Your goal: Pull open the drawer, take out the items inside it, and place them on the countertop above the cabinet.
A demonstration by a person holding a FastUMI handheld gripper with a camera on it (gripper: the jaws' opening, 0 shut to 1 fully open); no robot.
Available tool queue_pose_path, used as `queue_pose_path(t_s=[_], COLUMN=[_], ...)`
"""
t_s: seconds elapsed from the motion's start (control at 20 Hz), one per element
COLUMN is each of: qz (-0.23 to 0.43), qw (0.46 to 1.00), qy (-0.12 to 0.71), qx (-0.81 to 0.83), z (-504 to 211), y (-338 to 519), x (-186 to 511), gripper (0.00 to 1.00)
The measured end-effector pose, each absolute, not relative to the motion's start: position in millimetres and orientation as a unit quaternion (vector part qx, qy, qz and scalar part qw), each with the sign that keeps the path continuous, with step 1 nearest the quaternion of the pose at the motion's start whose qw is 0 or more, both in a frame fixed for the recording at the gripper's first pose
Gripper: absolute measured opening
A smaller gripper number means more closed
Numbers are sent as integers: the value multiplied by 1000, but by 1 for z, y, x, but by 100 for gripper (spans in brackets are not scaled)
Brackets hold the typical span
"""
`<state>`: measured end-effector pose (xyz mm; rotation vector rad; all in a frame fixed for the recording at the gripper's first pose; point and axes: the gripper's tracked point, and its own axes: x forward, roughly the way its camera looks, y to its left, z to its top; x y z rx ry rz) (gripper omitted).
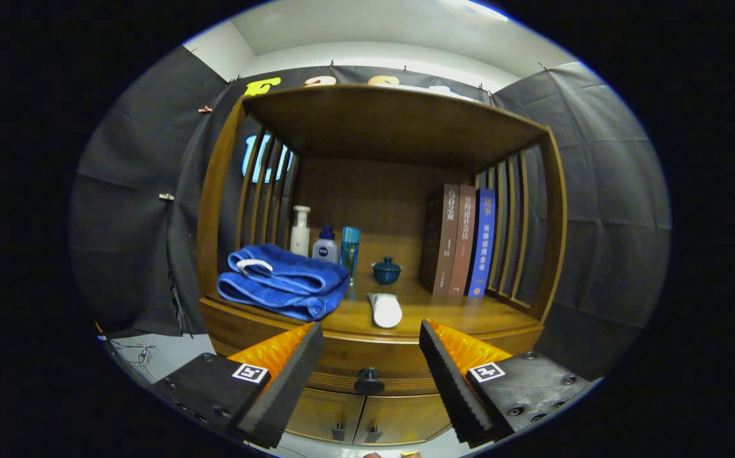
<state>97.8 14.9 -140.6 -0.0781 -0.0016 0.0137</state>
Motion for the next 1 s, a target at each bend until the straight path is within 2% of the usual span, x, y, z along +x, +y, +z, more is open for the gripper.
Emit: queue_pose_path(t_s=[0.6,1.0], qz=[27,5], qw=[999,1000], qy=[-31,-28], qx=[-4,3], z=[5,26], y=[19,0], x=[1,-38], gripper=[98,99])
